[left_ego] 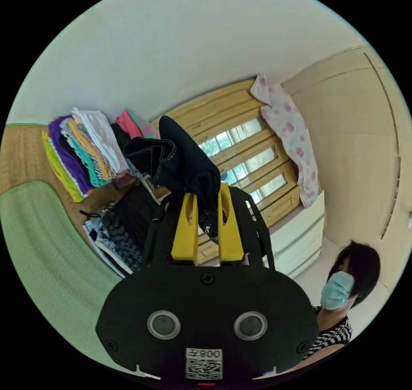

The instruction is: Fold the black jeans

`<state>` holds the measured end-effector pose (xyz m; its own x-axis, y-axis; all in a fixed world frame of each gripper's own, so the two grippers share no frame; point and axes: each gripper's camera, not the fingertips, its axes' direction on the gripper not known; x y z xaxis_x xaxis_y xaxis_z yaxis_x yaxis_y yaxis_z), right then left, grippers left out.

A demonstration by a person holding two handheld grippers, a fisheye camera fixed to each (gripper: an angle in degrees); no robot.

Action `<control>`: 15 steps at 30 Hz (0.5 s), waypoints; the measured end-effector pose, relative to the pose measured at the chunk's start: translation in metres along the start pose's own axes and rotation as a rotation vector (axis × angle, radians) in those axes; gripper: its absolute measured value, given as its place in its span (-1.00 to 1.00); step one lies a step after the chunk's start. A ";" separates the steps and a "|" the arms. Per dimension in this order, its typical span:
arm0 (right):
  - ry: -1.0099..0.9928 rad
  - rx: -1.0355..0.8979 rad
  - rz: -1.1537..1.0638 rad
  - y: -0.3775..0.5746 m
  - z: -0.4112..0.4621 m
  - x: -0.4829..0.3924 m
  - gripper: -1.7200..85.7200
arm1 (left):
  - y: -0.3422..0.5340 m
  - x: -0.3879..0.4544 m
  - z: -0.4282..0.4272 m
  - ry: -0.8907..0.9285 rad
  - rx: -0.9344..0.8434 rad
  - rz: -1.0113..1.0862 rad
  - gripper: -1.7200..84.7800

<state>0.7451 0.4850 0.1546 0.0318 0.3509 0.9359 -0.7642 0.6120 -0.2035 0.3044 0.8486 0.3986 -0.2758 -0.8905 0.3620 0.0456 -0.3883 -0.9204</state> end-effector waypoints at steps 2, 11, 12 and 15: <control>0.101 0.072 0.069 0.040 -0.038 0.015 -0.95 | 0.002 -0.068 0.081 -0.061 -0.148 -0.051 -0.77; 0.130 0.055 0.446 0.205 -0.030 0.073 -0.94 | 0.034 -0.228 0.218 -0.242 -0.408 -0.096 -0.76; 0.139 0.055 0.438 0.205 -0.028 0.069 -0.94 | 0.033 -0.231 0.225 -0.254 -0.418 -0.080 -0.76; 0.165 0.048 0.417 0.205 -0.020 0.047 -0.94 | 0.031 -0.252 0.258 -0.293 -0.463 -0.019 -0.75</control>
<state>0.6029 0.6413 0.1515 -0.1858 0.6712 0.7177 -0.7624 0.3623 -0.5362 0.6228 0.9992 0.3167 0.0092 -0.9389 0.3442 -0.4020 -0.3186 -0.8584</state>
